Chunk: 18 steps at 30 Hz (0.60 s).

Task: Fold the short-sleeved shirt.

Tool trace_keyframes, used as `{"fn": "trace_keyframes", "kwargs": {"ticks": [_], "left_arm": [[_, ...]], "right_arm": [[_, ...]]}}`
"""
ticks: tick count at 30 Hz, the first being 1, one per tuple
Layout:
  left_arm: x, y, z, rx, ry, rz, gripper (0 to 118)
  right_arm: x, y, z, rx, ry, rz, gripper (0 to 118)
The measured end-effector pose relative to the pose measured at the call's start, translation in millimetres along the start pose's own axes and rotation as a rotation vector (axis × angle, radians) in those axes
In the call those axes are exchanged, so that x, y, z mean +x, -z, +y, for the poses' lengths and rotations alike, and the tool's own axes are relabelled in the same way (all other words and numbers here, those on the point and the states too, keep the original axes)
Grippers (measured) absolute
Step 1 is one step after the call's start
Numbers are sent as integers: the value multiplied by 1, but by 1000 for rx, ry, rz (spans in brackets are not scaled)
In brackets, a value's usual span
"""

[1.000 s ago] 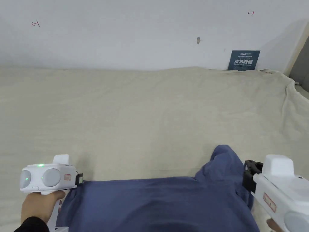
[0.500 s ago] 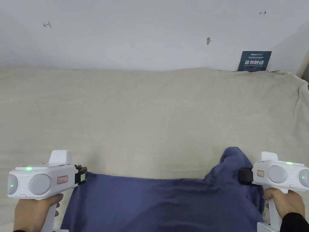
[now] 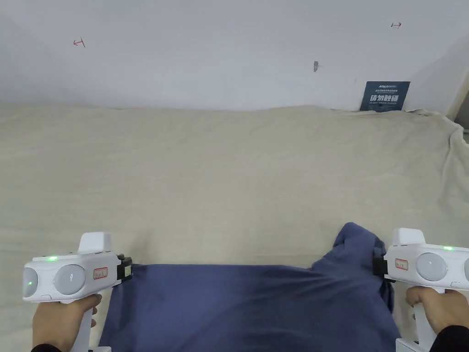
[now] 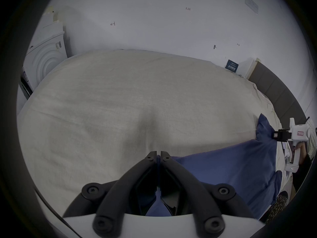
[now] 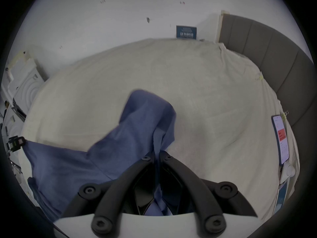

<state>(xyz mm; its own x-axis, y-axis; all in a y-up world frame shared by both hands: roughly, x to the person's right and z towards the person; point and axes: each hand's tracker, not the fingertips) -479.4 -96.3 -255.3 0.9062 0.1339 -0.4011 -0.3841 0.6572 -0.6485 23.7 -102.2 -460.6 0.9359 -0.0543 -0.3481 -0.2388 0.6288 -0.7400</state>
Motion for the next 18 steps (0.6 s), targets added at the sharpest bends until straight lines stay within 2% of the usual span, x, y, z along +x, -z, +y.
{"fn": "trace_keyframes", "kwargs": {"ticks": [7, 11, 18], "left_arm": [[-5, -32, -11, 22, -16, 26, 0], [-9, -61, -28, 30, -13, 29, 0], [-12, -106, -76, 31, 7, 22, 0]], "right_arm": [[-3, -90, -21, 133, -24, 70, 3], [10, -128, -45, 168, -29, 99, 3], [27, -166, -104, 184, -25, 128, 3]]}}
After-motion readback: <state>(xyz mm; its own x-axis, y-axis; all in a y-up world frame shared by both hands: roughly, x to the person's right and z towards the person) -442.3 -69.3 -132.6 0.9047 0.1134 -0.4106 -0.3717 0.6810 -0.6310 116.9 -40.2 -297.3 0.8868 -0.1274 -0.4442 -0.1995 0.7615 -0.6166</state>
